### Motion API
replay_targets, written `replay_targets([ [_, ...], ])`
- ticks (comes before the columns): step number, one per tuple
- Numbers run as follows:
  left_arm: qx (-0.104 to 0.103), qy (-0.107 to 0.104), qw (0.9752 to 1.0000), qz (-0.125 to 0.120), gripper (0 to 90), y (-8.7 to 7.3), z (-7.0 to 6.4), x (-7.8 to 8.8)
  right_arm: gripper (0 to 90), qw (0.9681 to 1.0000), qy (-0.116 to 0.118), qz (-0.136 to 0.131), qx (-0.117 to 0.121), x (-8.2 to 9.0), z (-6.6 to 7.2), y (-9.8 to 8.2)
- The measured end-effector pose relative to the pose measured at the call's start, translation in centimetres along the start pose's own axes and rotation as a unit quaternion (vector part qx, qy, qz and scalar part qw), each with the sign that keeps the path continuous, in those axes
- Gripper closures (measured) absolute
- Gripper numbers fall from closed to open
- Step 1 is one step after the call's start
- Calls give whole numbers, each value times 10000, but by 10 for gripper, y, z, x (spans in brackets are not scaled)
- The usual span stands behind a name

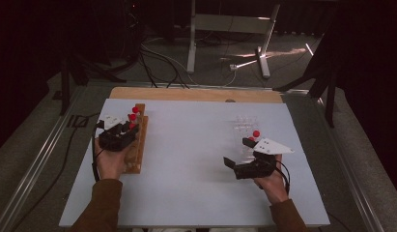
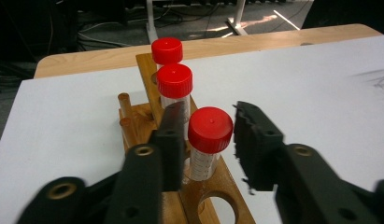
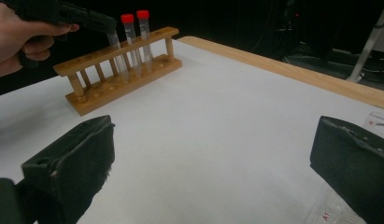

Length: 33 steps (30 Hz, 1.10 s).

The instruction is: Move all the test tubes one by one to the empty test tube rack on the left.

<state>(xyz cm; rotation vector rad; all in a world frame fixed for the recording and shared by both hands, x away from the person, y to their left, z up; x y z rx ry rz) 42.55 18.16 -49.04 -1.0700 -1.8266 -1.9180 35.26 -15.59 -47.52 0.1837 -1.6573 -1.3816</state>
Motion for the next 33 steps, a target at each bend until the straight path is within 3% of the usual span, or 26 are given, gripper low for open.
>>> replay_targets([
  [9,147,-337,9990,-247,400,2,-1,8,0,10000,-26,-28,-12,1,-1,1],
  [21,283,-444,9961,-706,190,6,-10,28,0,9998,-118,-134,-75,6,-5,4],
  [25,329,-467,9951,-812,159,5,-13,33,0,9997,-168,-183,-87,9,-8,5],
  [33,302,-709,9926,-935,16,-4,-24,37,0,9991,-262,-287,-163,14,-13,8],
])
Point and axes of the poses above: each handheld gripper's, and its own axes: x roughly backward along the jaws, y roughly out of its top, z roughly to its left, the point moved 10 cm from there along -x, roughly forward along the jaws, and after that the axes turned 12 degrees about z, right-handed, at the moved point
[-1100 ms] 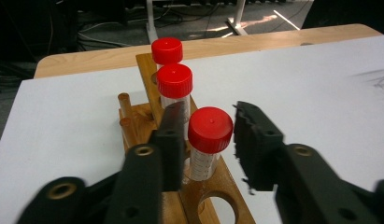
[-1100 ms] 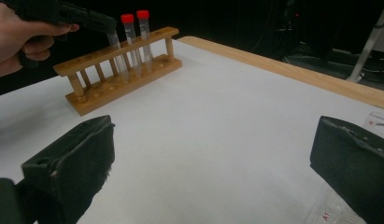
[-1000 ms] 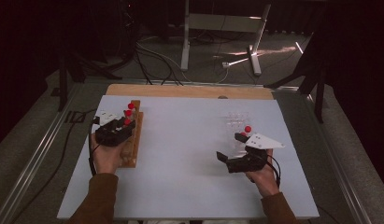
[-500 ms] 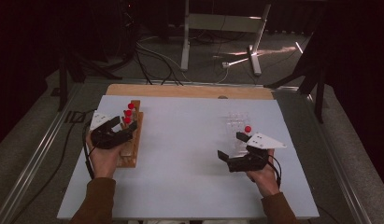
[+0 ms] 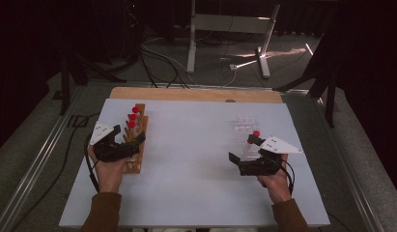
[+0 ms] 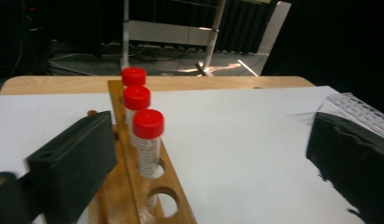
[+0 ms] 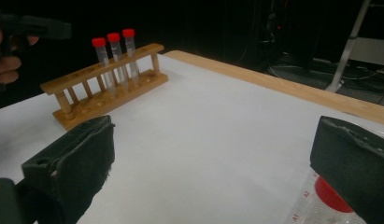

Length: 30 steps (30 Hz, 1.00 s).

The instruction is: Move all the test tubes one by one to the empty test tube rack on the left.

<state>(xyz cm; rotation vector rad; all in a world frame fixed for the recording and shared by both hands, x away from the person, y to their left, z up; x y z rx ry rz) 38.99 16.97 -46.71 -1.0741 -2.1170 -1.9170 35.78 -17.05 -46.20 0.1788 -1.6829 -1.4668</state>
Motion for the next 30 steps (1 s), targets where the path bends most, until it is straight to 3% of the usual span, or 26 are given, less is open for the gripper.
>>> replay_targets([
  [6,-58,-79,9999,-21,6,-5,-7,1,0,9998,-120,-114,-99,6,-9,4],
  [19,-26,-118,9999,-100,7,-7,-12,4,9,9960,-623,-302,-559,26,-46,6],
  [30,34,-161,9997,-179,7,-5,-12,9,122,9877,-1186,-355,-959,33,-80,-5],
])
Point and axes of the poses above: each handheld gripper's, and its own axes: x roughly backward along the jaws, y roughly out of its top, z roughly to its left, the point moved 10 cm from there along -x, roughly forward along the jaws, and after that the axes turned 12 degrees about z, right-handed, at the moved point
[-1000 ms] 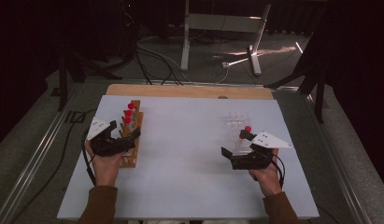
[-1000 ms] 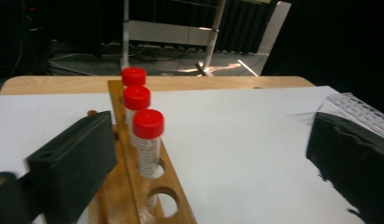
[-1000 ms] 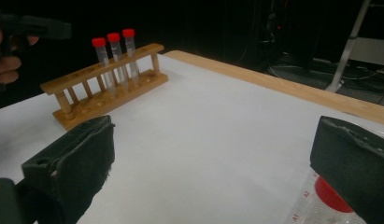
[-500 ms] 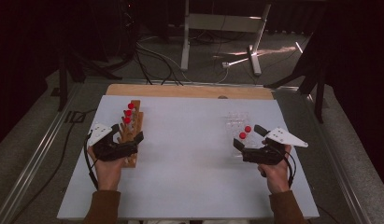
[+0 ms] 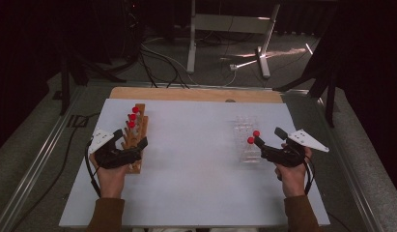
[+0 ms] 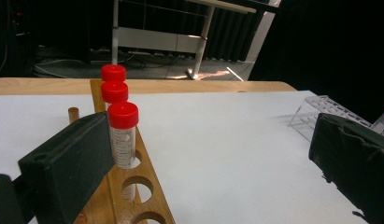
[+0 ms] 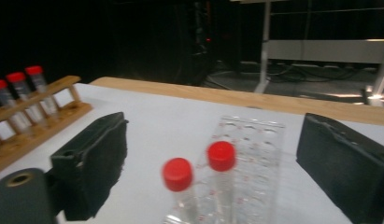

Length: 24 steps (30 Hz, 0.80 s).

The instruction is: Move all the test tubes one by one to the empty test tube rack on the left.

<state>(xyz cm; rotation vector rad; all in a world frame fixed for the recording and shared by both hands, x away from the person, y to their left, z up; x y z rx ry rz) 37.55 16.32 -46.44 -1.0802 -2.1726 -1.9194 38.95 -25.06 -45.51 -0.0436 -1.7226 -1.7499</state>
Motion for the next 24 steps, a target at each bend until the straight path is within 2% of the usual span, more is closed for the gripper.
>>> replay_targets([
  [5,19,5,10000,-3,7,0,1,1,194,9997,-220,72,-28,-4,-10,-6],
  [8,20,16,10000,1,7,0,1,1,245,9996,-254,115,-4,-7,-12,-11],
  [14,44,42,10000,23,7,-2,2,1,381,9997,-23,153,162,-10,1,-23],
  [20,71,54,10000,-8,7,-1,5,3,467,9985,165,247,458,-17,18,-34],
  [24,95,65,9999,-17,7,-1,6,4,541,9969,77,386,684,-24,23,-41],
])
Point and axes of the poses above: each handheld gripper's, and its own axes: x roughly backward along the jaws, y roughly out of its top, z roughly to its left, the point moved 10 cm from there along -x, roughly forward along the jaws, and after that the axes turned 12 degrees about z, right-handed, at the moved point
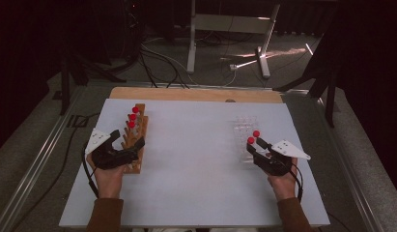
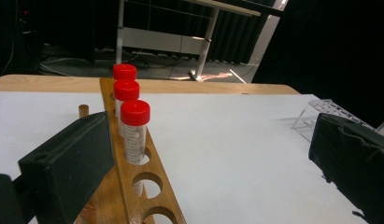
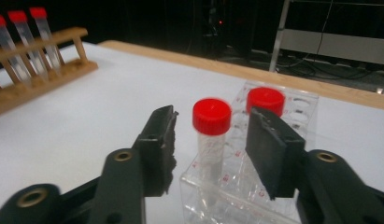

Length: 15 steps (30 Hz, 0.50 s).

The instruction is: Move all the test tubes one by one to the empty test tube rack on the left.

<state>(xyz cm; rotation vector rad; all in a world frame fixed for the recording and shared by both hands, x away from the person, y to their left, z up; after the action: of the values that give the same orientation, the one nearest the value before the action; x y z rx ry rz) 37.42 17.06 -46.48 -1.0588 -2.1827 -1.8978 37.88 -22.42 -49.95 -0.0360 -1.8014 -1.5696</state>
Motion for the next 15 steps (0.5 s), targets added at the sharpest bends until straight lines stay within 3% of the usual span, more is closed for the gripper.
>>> replay_targets([
  [4,1,-12,10000,-5,7,1,0,0,602,9999,-31,74,65,-7,1,-3],
  [10,-4,-25,10000,12,7,0,-1,0,655,9993,-300,183,90,-15,-3,-7],
  [15,-2,-41,10000,7,7,1,-2,0,688,9990,-341,251,109,-22,-3,-10],
])
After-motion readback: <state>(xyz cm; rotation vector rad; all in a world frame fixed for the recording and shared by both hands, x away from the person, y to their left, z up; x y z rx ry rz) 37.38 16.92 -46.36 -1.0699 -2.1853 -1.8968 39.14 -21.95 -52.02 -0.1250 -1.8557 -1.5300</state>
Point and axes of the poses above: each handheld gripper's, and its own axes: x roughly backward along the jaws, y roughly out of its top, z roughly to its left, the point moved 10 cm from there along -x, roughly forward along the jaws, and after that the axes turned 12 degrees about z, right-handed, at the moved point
